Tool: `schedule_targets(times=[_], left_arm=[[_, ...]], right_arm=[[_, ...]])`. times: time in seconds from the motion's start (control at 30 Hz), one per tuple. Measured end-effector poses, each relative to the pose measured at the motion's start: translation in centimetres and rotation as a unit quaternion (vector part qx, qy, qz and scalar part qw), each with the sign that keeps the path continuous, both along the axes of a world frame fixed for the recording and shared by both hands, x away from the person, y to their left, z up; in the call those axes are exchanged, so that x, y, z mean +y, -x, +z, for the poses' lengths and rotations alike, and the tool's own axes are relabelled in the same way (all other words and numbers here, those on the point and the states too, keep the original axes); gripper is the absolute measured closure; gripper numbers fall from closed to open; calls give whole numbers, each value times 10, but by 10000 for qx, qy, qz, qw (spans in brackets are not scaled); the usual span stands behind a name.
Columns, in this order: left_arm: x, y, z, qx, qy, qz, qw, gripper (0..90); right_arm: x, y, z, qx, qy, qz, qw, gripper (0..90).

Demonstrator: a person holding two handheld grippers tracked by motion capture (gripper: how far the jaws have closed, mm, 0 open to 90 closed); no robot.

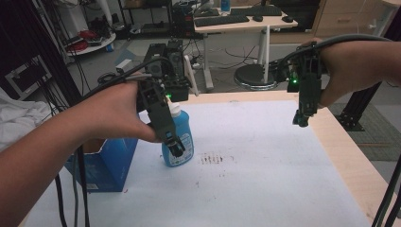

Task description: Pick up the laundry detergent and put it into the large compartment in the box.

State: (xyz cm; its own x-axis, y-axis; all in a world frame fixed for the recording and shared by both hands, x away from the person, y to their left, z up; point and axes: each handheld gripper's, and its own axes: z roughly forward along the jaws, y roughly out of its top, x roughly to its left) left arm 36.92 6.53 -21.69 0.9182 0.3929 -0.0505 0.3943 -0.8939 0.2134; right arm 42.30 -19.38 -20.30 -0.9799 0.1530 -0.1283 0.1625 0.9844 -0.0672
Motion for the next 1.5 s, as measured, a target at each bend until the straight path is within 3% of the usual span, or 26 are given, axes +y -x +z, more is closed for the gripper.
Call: schedule_targets(times=[0.03, 0.1, 0.17, 0.43, 0.63, 0.83, 1.33, 1.5], left_arm=[[4, -5, 2, -18, 79, 164, 9998, 21], [6, -9, 4, -109, 58, 230, 9997, 21], [7, -15, 3, -63, 74, 300, 9995, 21], [7, -37, 5, -22, -53, 437, 9990, 21], [11, -65, -5, 61, -71, 745, 9972, 21], [14, -85, -16, 168, -93, 844, 9962, 21], [8, -104, -38, 406, -284, 948, 9943, 21], [8, -108, -49, 447, -244, 1063, 9930, 21]], right_arm=[[0, 0, 0, -1, 8, -4, 10000, 19], [1, -1, 0, -1, 12, 47, 10000, 19], [1, -2, -1, 6, 20, 55, 10000, 19], [5, -4, -2, 23, 31, 61, 10000, 19], [8, -6, -4, 56, 34, 47, 10000, 19], [9, -9, -7, 65, 128, 42, 9999, 19], [15, -10, -11, 103, 189, 33, 9998, 20], [19, -10, -11, 92, 229, 122, 9996, 19]])
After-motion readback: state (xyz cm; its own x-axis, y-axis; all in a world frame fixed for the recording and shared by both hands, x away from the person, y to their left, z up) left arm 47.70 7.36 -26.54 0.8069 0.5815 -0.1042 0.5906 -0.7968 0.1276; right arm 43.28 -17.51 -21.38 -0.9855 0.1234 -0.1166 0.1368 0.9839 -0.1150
